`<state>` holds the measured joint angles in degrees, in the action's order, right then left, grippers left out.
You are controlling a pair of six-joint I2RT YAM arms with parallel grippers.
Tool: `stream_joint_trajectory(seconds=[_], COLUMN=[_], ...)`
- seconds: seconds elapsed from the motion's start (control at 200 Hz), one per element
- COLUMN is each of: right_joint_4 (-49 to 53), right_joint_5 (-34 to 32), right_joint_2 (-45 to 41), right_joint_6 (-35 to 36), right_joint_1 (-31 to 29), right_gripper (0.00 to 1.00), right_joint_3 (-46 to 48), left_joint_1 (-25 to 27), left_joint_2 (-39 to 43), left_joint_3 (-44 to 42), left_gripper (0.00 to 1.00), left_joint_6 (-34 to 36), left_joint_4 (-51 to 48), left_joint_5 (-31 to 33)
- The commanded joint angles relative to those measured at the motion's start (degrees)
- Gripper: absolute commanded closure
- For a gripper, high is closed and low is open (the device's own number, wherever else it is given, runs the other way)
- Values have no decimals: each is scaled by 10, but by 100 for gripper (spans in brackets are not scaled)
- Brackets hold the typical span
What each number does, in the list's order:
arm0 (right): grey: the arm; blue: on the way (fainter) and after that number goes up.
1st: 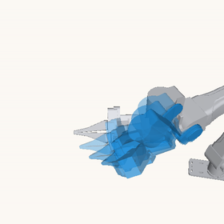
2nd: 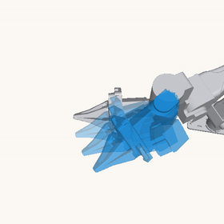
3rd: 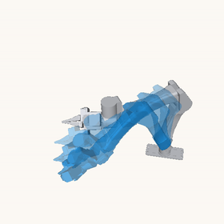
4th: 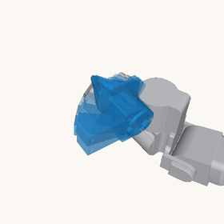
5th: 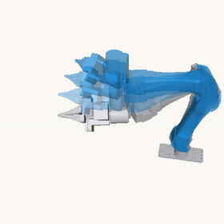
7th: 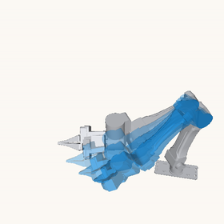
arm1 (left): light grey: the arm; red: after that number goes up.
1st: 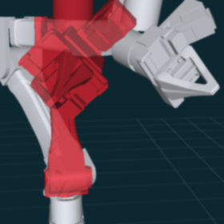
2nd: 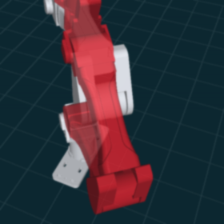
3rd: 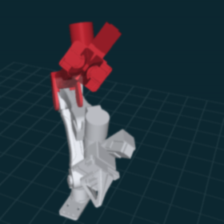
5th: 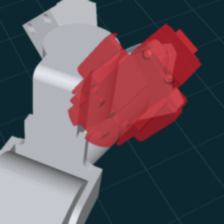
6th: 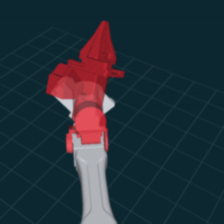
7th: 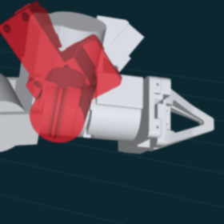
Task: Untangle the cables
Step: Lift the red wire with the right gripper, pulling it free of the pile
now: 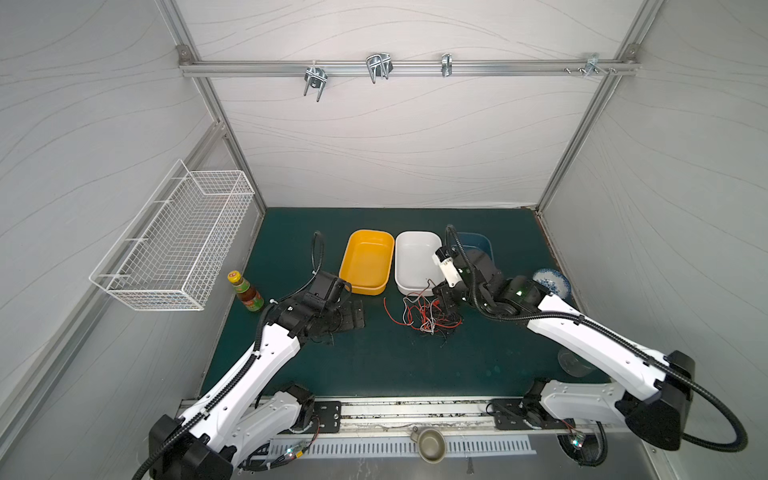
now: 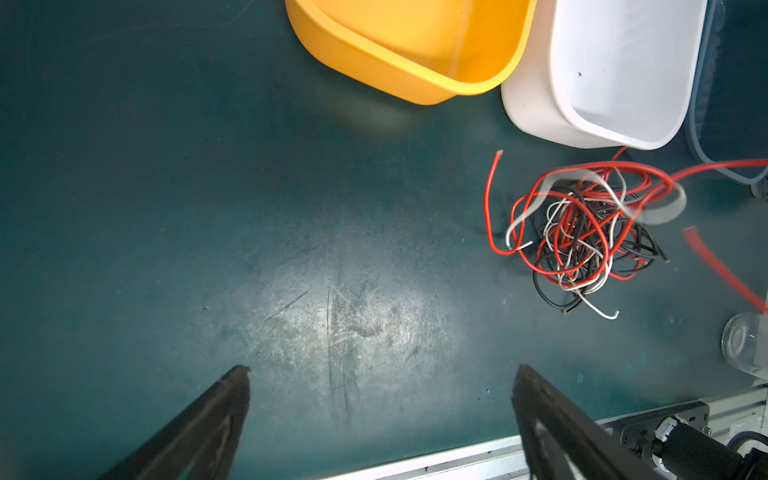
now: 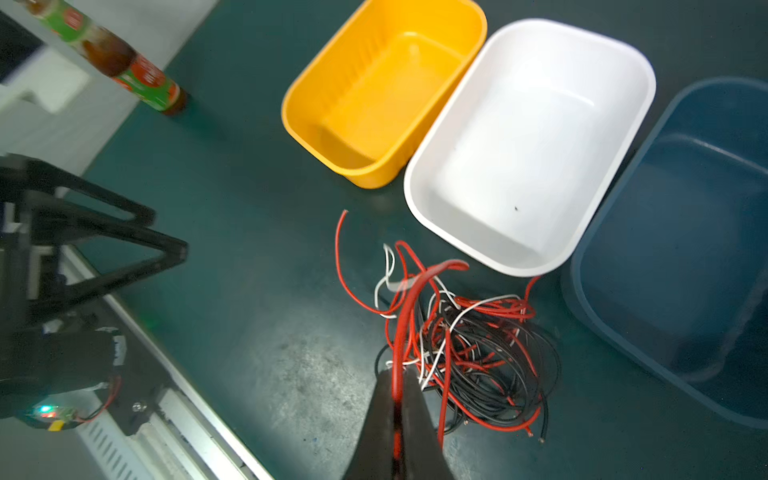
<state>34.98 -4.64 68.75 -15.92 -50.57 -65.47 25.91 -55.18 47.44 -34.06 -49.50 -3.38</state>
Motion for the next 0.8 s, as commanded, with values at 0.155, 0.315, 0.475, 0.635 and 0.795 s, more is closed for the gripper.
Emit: stream_joint_trajectory(seconds=[0.155, 0.315, 0.475, 0.635, 0.795], right_joint_4=[65, 87, 112, 121, 136], right_joint_5=[-13, -26, -42, -46, -48], right_joint_2=[-20, -16, -6, -2, 8], right_joint_6=[22, 32, 44, 48, 51], right_joint_1=[-35, -50, -63, -70, -78], right_gripper=[100, 100, 100, 100, 100], right_joint_3=[-84, -134, -196, -235, -280], left_joint_1=[-2, -2, -2, -2, -2], left_joint_2=[0, 0, -2, -2, -3], left_joint_3=[6, 4, 5, 4, 4], left_gripper=[1, 1, 1, 1, 1], left_joint_6=[6, 7, 7, 7, 7], left_joint_4=[11, 12, 12, 12, 13], left_joint_5=[-3, -6, -8, -9, -11])
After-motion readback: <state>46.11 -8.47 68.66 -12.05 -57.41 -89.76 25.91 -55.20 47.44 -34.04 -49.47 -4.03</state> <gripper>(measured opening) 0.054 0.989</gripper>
